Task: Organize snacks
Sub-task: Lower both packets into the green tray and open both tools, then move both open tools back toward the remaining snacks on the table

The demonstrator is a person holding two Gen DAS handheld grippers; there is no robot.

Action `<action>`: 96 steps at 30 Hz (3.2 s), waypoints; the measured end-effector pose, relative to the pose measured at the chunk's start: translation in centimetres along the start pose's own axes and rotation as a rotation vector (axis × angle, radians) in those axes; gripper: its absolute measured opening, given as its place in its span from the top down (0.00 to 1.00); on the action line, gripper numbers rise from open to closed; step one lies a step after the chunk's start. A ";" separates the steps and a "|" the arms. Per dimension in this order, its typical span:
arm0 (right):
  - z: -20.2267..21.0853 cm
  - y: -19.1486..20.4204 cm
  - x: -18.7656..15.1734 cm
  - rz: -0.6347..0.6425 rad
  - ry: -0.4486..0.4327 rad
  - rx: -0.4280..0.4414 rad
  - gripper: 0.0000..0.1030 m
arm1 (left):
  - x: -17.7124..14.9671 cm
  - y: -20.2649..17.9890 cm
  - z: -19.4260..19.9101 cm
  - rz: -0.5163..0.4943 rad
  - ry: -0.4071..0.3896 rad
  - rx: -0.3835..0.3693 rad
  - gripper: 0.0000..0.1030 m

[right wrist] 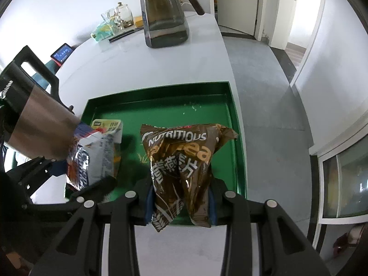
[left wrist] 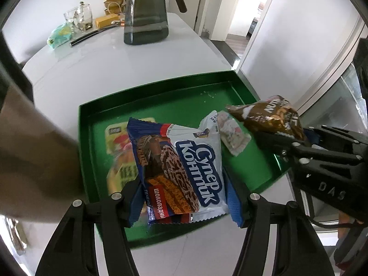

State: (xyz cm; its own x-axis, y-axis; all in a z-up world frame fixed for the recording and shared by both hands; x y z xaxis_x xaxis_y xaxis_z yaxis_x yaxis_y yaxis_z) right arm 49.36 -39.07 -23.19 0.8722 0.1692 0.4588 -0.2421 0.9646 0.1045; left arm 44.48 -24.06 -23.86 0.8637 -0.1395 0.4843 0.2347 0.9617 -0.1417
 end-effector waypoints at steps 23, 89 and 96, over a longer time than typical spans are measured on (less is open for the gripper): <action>-4.7 -0.4 0.3 -0.012 0.091 0.024 0.62 | 0.4 1.1 -2.6 -0.063 0.009 0.181 0.48; 0.7 -1.6 -0.7 -0.098 0.041 -0.047 0.00 | -1.2 -0.9 0.7 -0.057 0.058 0.148 0.02; 3.7 -0.9 -1.9 -0.117 -0.024 -0.033 0.00 | -2.7 -1.1 5.2 -0.027 -0.011 0.100 0.02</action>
State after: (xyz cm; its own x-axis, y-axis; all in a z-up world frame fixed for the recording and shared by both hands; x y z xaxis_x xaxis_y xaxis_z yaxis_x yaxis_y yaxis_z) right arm 46.33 -41.00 -20.84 0.8831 0.0506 0.4665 -0.1250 0.9836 0.1301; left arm 39.60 -23.54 -20.51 0.8526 -0.1640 0.4961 0.2122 0.9763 -0.0421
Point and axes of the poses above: each gripper's, at about its wrist camera, not at the fingertips, and z roughly against the way its jaws point, y to its left, x to its top, the point moved 5 cm from there along -z, roughly the way its jaws point, and after that the axes turned 4 degrees about -y, right-handed, at the moved point
